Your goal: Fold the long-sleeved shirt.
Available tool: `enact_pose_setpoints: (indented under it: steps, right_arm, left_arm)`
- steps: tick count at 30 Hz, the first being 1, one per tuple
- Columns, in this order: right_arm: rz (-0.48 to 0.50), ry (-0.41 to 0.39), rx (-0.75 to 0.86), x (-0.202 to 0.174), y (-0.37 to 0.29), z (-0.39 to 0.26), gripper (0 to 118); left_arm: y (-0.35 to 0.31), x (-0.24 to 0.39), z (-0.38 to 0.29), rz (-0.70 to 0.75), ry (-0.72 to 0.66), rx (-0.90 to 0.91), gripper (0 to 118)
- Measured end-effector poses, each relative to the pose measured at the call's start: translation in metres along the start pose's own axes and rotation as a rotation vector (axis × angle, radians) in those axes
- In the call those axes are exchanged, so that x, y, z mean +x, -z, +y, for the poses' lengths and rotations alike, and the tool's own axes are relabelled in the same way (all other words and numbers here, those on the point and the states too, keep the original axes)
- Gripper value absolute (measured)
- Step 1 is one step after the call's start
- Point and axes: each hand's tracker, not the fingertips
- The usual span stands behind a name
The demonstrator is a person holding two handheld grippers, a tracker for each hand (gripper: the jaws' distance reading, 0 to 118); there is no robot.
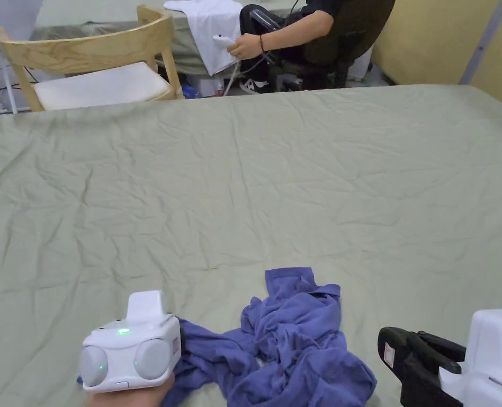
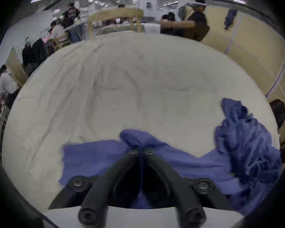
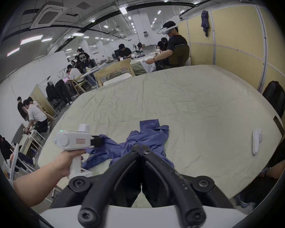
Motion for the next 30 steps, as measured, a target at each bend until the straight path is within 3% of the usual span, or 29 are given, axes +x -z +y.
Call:
enact_pose_setpoints:
  steps: [3,4,5,7,8,10,15,17,19,22,24,27,30]
  right_arm:
    - [0.013,-0.019,-0.006,0.004,0.023,0.01,2]
    - [0.024,-0.022,-0.015,0.005,0.036,0.016,12]
    - [0.038,-0.021,-0.038,0.011,0.05,0.021,37]
    - [0.006,-0.005,-0.115,0.018,0.086,0.032,118]
    - [0.03,-0.029,-0.057,0.019,0.097,0.038,118]
    - [-0.042,-0.013,-0.127,0.037,0.135,0.048,118]
    - [-0.13,0.135,-0.363,0.061,0.234,0.054,115]
    - [-0.19,0.184,-0.463,0.067,0.257,0.048,78]
    - [-0.184,0.18,-0.513,0.068,0.264,0.04,30]
    - [-0.166,0.267,-0.463,0.074,0.251,0.038,13]
    - [-0.161,0.221,-0.395,0.066,0.226,0.046,13]
    - [-0.118,0.055,-0.209,0.029,0.147,0.061,12]
    - [-0.072,-0.052,-0.041,0.003,0.073,0.073,12]
  left_arm:
    - [-0.027,-0.009,0.006,-0.092,-0.044,0.029,0]
    - [-0.038,-0.013,0.007,-0.112,-0.074,0.052,0]
    - [-0.048,-0.014,0.007,-0.116,-0.069,0.067,0]
    - [-0.071,-0.018,0.007,-0.111,-0.067,0.111,0]
    - [-0.08,-0.021,0.006,-0.114,-0.077,0.124,0]
    - [-0.093,-0.028,0.003,-0.125,-0.104,0.137,0]
    - [-0.122,-0.033,-0.001,-0.139,-0.159,0.15,0]
    - [-0.128,-0.035,-0.003,-0.145,-0.167,0.156,0]
    - [-0.135,-0.037,-0.003,-0.146,-0.177,0.158,0]
    - [-0.149,-0.048,-0.006,-0.163,-0.228,0.161,0]
    - [-0.165,-0.053,-0.004,-0.159,-0.277,0.192,0]
    - [-0.199,-0.061,-0.002,-0.134,-0.399,0.272,0]
    - [-0.24,-0.066,0.001,-0.159,-0.437,0.364,0]
